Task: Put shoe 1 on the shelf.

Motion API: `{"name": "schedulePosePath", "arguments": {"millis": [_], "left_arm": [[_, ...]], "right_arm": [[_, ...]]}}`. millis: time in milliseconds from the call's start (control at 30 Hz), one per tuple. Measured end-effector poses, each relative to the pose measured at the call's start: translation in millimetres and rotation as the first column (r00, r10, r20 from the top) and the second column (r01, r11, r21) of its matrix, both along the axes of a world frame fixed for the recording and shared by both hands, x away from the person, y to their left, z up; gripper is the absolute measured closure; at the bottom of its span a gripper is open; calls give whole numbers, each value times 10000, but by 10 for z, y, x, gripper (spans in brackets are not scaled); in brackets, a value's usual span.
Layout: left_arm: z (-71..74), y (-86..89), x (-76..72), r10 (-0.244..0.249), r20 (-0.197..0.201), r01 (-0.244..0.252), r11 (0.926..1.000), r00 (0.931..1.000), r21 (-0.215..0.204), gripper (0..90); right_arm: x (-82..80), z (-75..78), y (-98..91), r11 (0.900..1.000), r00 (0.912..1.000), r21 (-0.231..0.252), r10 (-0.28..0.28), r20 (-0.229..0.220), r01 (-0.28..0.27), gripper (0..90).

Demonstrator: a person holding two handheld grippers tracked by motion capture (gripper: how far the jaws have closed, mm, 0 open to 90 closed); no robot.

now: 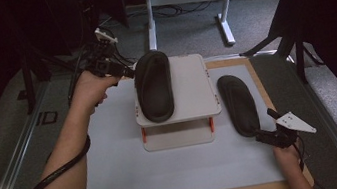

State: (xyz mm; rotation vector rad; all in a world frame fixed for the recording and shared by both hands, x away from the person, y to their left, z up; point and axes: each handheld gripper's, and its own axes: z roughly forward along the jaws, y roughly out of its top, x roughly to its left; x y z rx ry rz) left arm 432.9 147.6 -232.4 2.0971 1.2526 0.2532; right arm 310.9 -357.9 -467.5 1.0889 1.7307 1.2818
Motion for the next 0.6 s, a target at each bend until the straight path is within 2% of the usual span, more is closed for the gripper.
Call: {"name": "schedulePosePath", "arguments": {"millis": [33, 100, 233, 300, 567, 600], "left_arm": [[-33, 51, -44, 29, 155, -28, 10000, 9999, -30, 506], [-50, 82, -62, 39, 162, -37, 9999, 9999, -128, 506], [-113, 195, -149, 91, 462, -69, 9989, 9989, -464, 507], [-178, 262, -217, 89, 630, -58, 9987, 9980, -502, 506], [-360, 446, -350, 173, 917, -75, 9943, 9956, -1065, 506], [-383, 466, -369, 283, 1008, -186, 9952, 9945, -964, 507]], "right_arm": [[1, 0, 0, 10000, 10000, 27, 10, 3, -10, 121], [1, -1, 0, 10000, 10000, 40, 20, -2, -20, 121], [1, 2, -6, 9999, 10000, 138, 35, 15, -36, 121], [-2, 5, -10, 9997, 10000, 235, 3, 1, -4, 121], [0, 2, 3, 9995, 9999, 263, 162, -14, -162, 121], [0, 3, 2, 9994, 9998, 293, 187, -8, -187, 121]]}}
